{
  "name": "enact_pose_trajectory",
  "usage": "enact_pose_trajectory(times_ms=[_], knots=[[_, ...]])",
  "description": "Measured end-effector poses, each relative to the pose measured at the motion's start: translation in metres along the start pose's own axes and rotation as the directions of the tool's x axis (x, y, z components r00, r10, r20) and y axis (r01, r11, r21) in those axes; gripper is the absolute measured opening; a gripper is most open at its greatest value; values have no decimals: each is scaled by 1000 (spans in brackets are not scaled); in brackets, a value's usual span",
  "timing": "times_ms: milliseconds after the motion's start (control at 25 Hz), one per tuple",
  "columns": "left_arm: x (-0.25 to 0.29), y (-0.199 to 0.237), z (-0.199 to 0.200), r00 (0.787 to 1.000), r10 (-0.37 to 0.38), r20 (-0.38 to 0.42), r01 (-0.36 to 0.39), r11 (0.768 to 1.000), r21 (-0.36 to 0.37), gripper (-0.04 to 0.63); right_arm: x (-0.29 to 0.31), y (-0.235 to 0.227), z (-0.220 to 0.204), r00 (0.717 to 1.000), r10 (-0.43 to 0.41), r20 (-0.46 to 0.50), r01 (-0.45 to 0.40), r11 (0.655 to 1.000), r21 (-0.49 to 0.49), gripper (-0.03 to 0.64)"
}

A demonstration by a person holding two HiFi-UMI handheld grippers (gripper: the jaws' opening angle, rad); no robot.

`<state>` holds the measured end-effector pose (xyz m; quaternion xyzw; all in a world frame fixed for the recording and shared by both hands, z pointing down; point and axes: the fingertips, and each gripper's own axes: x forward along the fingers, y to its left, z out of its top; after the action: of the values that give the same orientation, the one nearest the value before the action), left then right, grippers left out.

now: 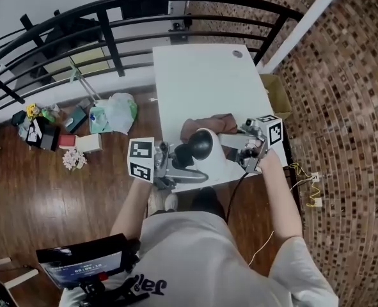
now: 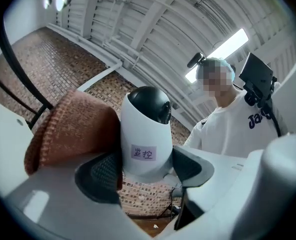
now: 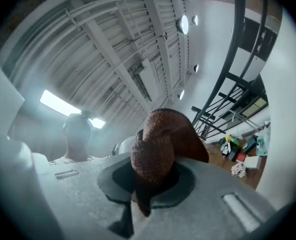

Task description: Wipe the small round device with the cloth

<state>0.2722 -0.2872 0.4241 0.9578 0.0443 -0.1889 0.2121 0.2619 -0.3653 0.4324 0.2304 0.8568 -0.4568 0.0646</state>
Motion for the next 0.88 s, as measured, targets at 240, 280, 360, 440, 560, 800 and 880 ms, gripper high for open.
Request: enact_pose_trajectory(times_ms=[240,280,360,440,560,800,880], knots=[[-15,21,6,991,126,49,-127,992,17,343,-14,26,6,999,3,46,-2,999,-42,23],[-18,27,6,985,163,47,-164,986,15,344,-12,32,5,999,-27,27,29,997,-70,23],[-25,42,6,968,247,43,-247,969,6,344,-1,41,-1,995,-92,-33,87,987,-134,23],[-31,57,8,943,328,55,-327,945,-20,344,16,43,-13,978,-175,-113,150,968,-199,23],[-38,74,8,911,406,66,-403,913,-60,344,40,30,-36,921,-315,-229,244,925,-290,23],[-43,61,3,938,339,65,-335,940,-72,344,13,39,-9,948,-306,-83,270,915,-299,23],[-40,44,7,965,244,92,-239,969,-64,344,-16,37,17,959,-278,46,281,928,-243,23]])
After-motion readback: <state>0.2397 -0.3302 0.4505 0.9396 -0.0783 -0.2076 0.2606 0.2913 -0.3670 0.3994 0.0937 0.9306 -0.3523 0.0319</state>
